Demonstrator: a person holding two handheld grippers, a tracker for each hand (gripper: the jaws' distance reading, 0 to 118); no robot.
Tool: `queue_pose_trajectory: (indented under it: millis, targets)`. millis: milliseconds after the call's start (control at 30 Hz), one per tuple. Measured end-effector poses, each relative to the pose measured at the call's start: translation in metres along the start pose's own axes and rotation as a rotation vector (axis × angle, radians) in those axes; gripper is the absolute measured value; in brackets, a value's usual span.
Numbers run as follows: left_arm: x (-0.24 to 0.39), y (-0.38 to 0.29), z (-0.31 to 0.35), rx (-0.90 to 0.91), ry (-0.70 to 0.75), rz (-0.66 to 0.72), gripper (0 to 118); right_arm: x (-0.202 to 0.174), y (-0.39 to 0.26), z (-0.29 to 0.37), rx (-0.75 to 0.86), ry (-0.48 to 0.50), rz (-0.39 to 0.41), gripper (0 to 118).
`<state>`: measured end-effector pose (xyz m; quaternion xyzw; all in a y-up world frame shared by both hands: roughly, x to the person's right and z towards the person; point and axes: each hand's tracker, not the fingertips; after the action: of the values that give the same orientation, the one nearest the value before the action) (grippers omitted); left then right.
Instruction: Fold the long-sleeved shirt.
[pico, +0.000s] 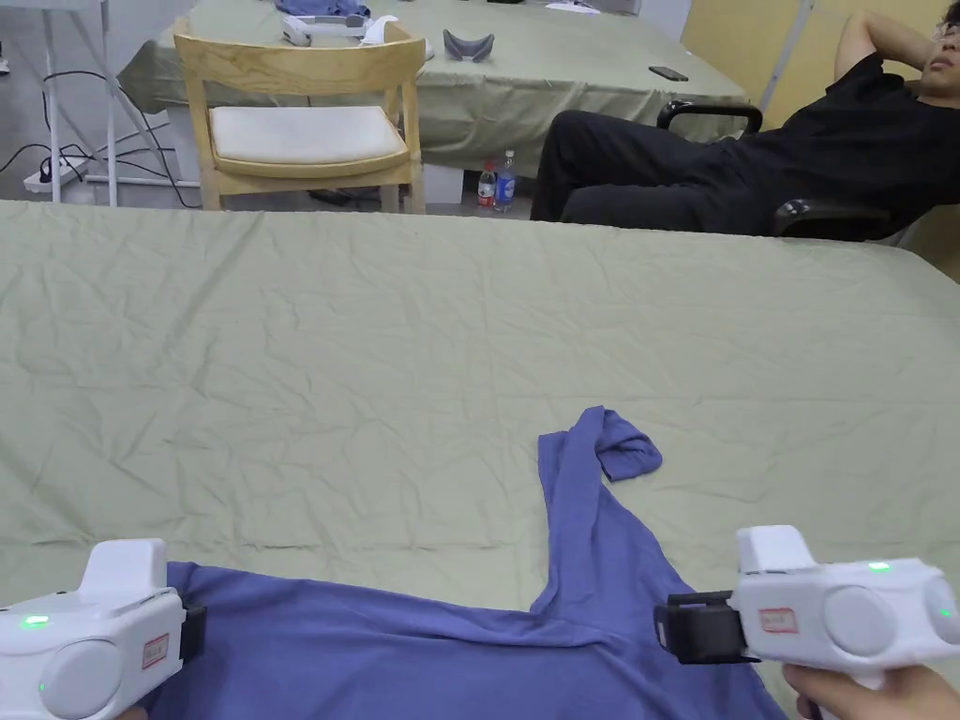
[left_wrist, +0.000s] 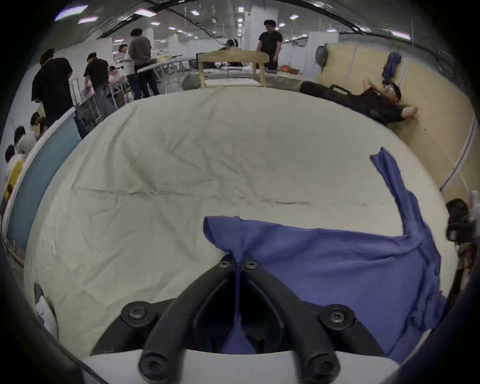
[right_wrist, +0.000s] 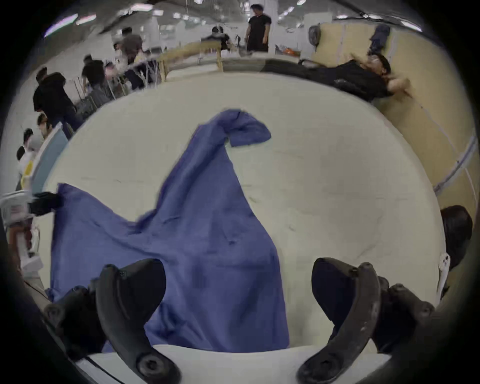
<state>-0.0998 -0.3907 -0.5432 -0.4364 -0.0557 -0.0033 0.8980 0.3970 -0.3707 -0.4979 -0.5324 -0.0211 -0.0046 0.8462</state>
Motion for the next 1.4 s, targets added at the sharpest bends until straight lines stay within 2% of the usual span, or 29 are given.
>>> queue_pose_trajectory:
  millis: [33,67,100,133,167,200,233,300,333,400,467,533,667,700,833,967,1100,1267,1400]
  targets:
    - [-0.002,0.001,0.005,0.010,0.000,0.004,1,0.002,-0.005,-0.023,-0.040,0.019,-0.007,115]
    - [-0.004,0.001,0.009,0.017,0.000,0.010,1,0.003,-0.006,-0.037,-0.081,0.027,-0.019,109]
    - [-0.006,0.001,0.014,0.019,-0.004,0.018,1,0.004,-0.007,-0.049,-0.129,0.053,-0.048,93]
    - [-0.009,0.002,0.017,0.020,-0.011,0.027,1,0.005,-0.010,-0.059,-0.179,0.078,-0.083,58]
    - [-0.010,0.002,0.022,0.021,-0.018,0.038,1,-0.002,-0.008,-0.054,-0.190,0.056,-0.085,53]
    - [-0.012,0.002,0.028,0.026,-0.025,0.047,1,-0.006,-0.009,-0.044,-0.134,-0.001,-0.064,42]
    - [-0.014,0.001,0.034,0.031,-0.033,0.055,1,-0.011,-0.011,-0.034,-0.115,0.024,-0.057,5]
    - [-0.014,-0.001,0.052,0.051,-0.046,0.073,1,-0.023,-0.016,-0.009,-0.083,0.119,-0.067,5]
    - [-0.014,-0.002,0.061,0.064,-0.053,0.077,1,-0.027,-0.020,0.002,-0.070,0.132,-0.059,5]
    - [-0.014,-0.005,0.086,0.106,-0.074,0.091,1,-0.040,-0.035,0.042,0.042,0.118,0.019,5]
    - [-0.014,-0.010,0.120,0.163,-0.093,0.100,1,-0.045,-0.045,0.091,0.149,0.110,0.058,5]
    - [-0.014,-0.014,0.149,0.218,-0.100,0.122,1,-0.047,-0.061,0.132,0.238,0.140,0.037,5]
    - [-0.017,-0.023,0.219,0.323,-0.138,0.228,1,-0.039,-0.099,0.223,0.405,0.357,-0.107,5]
    - [-0.017,-0.024,0.233,0.345,-0.154,0.253,1,-0.036,-0.105,0.240,0.443,0.370,-0.114,5]
    - [-0.014,-0.021,0.301,0.476,-0.167,0.273,1,-0.036,-0.117,0.309,0.598,0.323,-0.074,5]
    - [-0.013,0.005,0.357,0.594,-0.196,0.275,1,-0.036,-0.099,0.370,0.738,0.296,-0.017,5]
    - [-0.010,0.053,0.401,0.732,-0.158,0.210,1,-0.042,-0.051,0.427,0.845,0.198,0.050,5]
    - [-0.016,0.133,0.435,0.789,-0.167,0.220,1,-0.052,0.031,0.484,0.945,0.103,0.119,5]
    - [-0.024,0.201,0.459,0.850,-0.171,0.226,1,-0.049,0.105,0.524,0.976,0.022,0.126,5]
